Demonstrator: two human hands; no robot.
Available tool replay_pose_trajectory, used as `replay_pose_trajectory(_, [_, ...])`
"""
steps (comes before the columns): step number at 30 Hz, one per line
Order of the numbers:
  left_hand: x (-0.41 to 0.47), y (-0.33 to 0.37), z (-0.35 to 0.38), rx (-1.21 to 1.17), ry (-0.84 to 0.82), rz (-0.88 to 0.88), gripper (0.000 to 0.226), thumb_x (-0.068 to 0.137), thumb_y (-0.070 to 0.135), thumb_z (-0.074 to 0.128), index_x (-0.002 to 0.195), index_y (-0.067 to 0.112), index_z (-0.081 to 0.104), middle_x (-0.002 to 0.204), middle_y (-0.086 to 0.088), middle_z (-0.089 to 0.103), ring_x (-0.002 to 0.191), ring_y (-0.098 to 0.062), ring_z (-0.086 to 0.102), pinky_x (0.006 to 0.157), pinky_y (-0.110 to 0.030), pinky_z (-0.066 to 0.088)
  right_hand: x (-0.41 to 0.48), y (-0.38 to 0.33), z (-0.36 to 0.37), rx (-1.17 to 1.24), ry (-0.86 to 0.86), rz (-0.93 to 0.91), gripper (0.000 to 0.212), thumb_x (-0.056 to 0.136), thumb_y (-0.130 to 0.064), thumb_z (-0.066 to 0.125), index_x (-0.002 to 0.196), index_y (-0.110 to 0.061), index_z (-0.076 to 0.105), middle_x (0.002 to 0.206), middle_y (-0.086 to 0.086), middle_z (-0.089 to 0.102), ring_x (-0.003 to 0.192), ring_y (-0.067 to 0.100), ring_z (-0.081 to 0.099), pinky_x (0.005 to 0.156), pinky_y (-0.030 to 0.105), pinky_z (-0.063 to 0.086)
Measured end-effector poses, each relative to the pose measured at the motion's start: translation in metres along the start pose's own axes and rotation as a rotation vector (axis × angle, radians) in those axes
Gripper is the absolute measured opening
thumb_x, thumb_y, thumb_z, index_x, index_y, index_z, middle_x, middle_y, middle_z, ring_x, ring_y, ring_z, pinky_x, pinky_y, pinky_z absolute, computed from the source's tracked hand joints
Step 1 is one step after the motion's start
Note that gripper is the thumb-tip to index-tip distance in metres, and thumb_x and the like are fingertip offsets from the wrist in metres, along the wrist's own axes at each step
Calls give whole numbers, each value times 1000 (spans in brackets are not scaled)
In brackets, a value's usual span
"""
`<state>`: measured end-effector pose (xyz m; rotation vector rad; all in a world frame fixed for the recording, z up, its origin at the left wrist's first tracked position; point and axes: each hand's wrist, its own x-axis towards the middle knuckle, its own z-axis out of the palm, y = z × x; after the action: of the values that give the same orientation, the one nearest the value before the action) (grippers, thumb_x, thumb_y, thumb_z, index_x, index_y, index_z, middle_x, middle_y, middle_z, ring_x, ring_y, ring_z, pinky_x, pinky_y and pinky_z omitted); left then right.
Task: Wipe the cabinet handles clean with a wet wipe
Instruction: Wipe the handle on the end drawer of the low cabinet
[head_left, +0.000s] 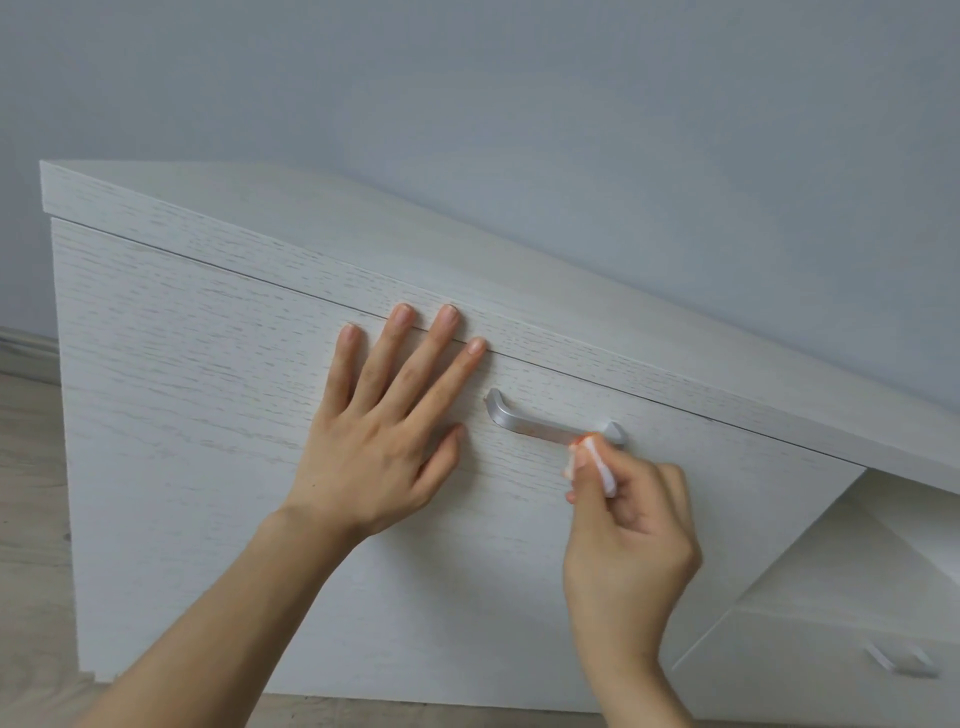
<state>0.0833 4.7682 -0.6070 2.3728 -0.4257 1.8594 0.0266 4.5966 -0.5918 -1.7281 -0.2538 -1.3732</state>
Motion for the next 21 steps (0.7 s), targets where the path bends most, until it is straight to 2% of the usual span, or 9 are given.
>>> replay_pose_trajectory(2, [0,1,0,-1,10,-1,64,90,36,45,149,17,26,156,-2,16,146,-27,4,118,-46,-1,-4,0,3,-15,-32,-56,15,84,-26,61,89,-18,72,75,-7,51,65,19,62,61,33,51])
replay_pose_trajectory(6, [0,-1,-1,-5,-9,5,66,91,37,43,150,18,22,157,-3,11,146,-26,2,118,-45,-3,1,4,5,41,64,22,14,84,-26,61,91,-19,71,79,-9,55,65,26,64,64,42,53])
replay_pose_trajectory(9, [0,1,0,0,-9,5,66,91,38,42,150,18,22,156,-1,14,146,-26,2,118,-46,-3,-1,-1,8,12,25,-43,16,85,-25,62,90,-14,73,77,-12,54,64,24,64,61,40,53])
replay_pose_trajectory(11, [0,1,0,-1,-6,-1,65,91,38,42,150,18,22,156,-1,14,146,-26,1,118,-46,-2,-2,-1,12,35,48,-21,14,85,-25,63,90,-16,73,76,-13,53,65,25,64,61,41,53])
replay_pose_trajectory(15, [-1,1,1,-7,-1,5,66,90,38,44,150,17,23,156,-2,16,146,-26,2,117,-47,-1,-5,-7,11,34,-6,-46,17,85,-24,62,91,-13,74,75,-9,51,65,22,64,59,34,53])
replay_pose_trajectory(21, [0,-1,-1,-15,-22,6,66,90,37,43,150,17,22,156,-2,14,146,-26,0,117,-47,-3,4,6,3,36,82,73,12,84,-21,65,90,-14,73,79,-10,55,68,22,66,61,43,54])
